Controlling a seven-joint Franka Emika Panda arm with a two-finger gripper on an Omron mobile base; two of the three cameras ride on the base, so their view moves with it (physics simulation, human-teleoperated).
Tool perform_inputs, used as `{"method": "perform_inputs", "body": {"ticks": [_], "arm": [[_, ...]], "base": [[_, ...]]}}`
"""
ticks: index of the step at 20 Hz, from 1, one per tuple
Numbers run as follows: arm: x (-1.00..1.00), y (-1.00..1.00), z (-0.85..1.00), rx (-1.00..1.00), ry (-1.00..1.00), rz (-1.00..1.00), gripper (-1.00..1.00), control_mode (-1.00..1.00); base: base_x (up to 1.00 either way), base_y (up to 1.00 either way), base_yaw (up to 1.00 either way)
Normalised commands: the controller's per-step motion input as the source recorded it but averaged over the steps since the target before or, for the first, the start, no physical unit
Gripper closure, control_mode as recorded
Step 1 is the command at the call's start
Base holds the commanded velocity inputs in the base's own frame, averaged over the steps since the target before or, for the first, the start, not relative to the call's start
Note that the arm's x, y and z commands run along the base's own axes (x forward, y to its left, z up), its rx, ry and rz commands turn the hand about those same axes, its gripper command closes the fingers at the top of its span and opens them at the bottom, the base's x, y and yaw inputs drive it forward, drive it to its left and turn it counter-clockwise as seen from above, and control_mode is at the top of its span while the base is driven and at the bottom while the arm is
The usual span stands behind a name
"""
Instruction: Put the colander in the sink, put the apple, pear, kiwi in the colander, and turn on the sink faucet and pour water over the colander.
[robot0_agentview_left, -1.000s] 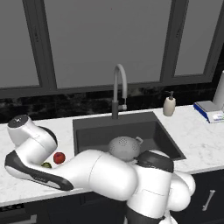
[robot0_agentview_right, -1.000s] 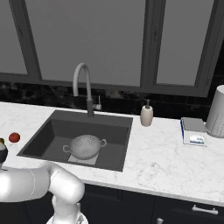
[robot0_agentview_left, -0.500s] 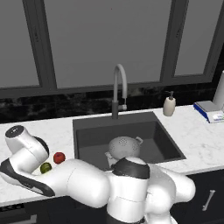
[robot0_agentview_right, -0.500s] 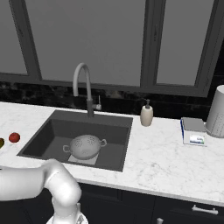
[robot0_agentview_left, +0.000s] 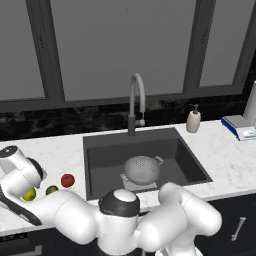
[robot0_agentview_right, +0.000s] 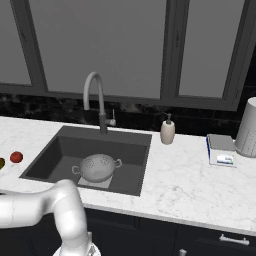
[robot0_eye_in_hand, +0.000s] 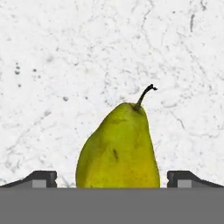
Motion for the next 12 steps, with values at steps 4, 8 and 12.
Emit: {"method": "perform_inputs", "body": {"ticks": [4,8,12], "arm": [[0.41,0.28,-0.29,-0.01,0.02,0.0,-1.0,-1.0],[0.03,0.06,-0.45,-0.01,0.1,-0.02,1.0,-1.0],[-0.31,-0.12,-0.54,0.0,0.2,-0.09,1.0,-1.0]], "base": [[0.0,0.0,0.0],[0.0,0.0,0.0],[0.0,0.0,0.0]]}}
